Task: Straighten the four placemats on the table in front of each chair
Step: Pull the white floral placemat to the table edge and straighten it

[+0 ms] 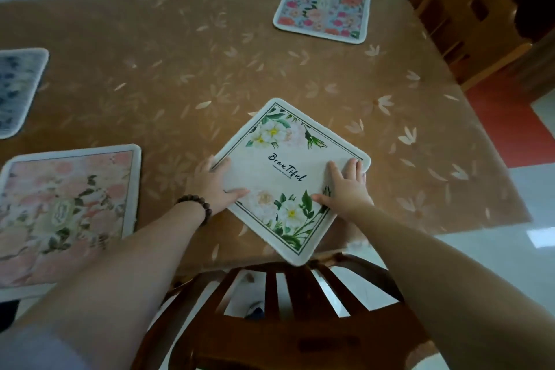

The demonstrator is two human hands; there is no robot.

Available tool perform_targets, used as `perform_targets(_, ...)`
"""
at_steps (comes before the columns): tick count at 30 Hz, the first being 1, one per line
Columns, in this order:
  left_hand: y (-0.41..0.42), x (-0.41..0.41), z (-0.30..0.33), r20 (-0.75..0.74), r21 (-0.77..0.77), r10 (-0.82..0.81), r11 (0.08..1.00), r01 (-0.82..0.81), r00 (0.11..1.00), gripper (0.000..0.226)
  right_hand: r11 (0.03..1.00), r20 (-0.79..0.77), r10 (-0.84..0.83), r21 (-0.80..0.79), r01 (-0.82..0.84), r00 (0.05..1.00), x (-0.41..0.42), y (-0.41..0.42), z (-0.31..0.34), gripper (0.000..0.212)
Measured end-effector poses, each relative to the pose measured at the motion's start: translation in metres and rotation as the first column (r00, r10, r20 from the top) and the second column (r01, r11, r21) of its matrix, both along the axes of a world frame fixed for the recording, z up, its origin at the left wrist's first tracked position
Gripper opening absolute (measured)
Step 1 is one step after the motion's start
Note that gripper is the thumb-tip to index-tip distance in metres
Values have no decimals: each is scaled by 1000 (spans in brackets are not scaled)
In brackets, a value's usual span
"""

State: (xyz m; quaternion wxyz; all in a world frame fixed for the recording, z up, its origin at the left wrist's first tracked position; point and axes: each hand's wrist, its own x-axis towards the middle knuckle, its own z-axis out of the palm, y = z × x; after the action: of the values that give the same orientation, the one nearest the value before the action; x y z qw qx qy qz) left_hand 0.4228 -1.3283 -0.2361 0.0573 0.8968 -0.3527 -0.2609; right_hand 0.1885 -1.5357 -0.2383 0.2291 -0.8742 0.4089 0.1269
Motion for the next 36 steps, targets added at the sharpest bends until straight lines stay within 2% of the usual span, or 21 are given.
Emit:
perform_targets(6,38,-57,7,131,65,-30,998,21,991,87,982,19,185,43,-185,983,25,-49,8,94)
perform_targets(9,49,-81,8,165,80,-3,997,-11,986,84,984,57,172,42,-175,983,33,-57,9,85)
perform_targets(11,52,-91,9,171,76,36,996,-50,985,82,994,118,96,37,-101,988,31,-49,11,77)
perform_targets(12,51,-92,11,172,61,60,996,-71,983,82,999,142,34,36,-40,989,27,-41,13,79)
perform_targets(14,49,-91,14,157,25,105,994,-110,982,86,999,131,-42,27,39,990,13,-22,17,98)
perform_targets(17,48,-85,15,59,37,104,994,-106,993,103,1000,32,3,-3,-2,999,-17,13,22,123)
perform_targets(20,48,-87,14,9,97,52,994,-53,999,115,998,-69,55,-33,-58,996,-43,45,20,133)
perform_targets(25,49,-97,17,39,74,55,996,-57,998,117,994,-118,105,-31,-109,987,-54,64,14,135)
perform_targets(29,49,-107,18,22,67,37,997,-38,999,111,989,9,148,-4,-148,989,-57,40,18,125)
perform_targets(33,48,-116,20,36,7,20,1000,-20,999,105,975,44,195,99,-199,980,-57,13,26,120)
perform_targets(36,46,-121,20,75,15,6,1000,-7,997,108,983,-23,168,74,-166,985,-62,7,27,129)
